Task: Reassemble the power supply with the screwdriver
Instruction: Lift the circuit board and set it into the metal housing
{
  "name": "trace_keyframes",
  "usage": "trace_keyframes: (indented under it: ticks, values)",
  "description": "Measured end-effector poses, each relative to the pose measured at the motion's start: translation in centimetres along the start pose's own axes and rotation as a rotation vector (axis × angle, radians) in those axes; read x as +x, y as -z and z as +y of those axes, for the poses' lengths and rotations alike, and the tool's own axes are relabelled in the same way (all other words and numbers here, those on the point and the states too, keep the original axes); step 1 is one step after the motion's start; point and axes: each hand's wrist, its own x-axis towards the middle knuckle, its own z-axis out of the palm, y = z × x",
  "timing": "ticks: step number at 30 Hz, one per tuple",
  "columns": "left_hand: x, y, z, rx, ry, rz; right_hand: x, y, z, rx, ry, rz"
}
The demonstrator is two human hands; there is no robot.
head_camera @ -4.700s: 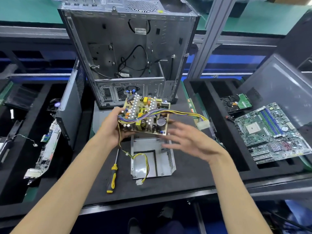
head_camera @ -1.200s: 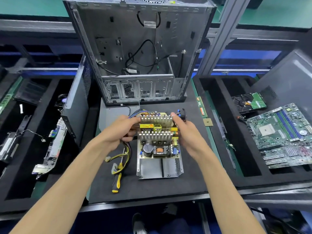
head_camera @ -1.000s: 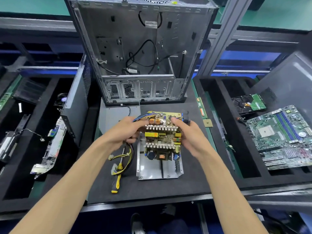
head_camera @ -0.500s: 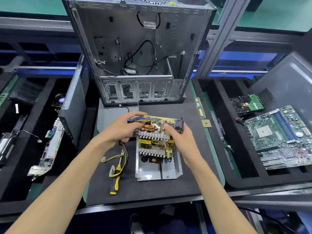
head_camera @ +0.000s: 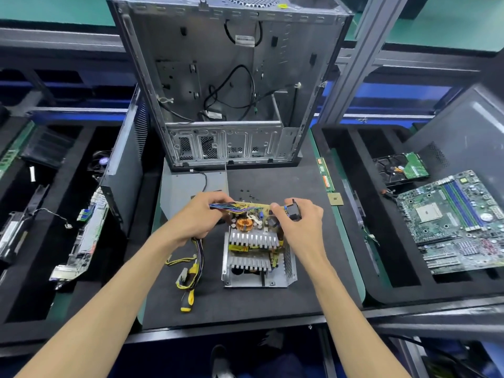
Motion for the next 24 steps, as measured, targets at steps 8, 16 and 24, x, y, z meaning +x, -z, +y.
trace_keyframes:
  ticks: [8, 16, 24]
  values:
    - [-0.1, -1.3, -0.1, 0.175, -0.125, 0.032, 0.8, 0.8, 0.9, -0.003, -0.037, -0.045]
    - [-0.3, -1.0, 0.6, 0.348, -0.312, 0.075, 1.6, 0.8, 0.7, -0.029, -0.089, -0.069]
    - [0.5, -0.3, 0.2, 0.424, -0.313, 0.053, 2.3, 0.5, 0.4, -0.051, -0.118, -0.108]
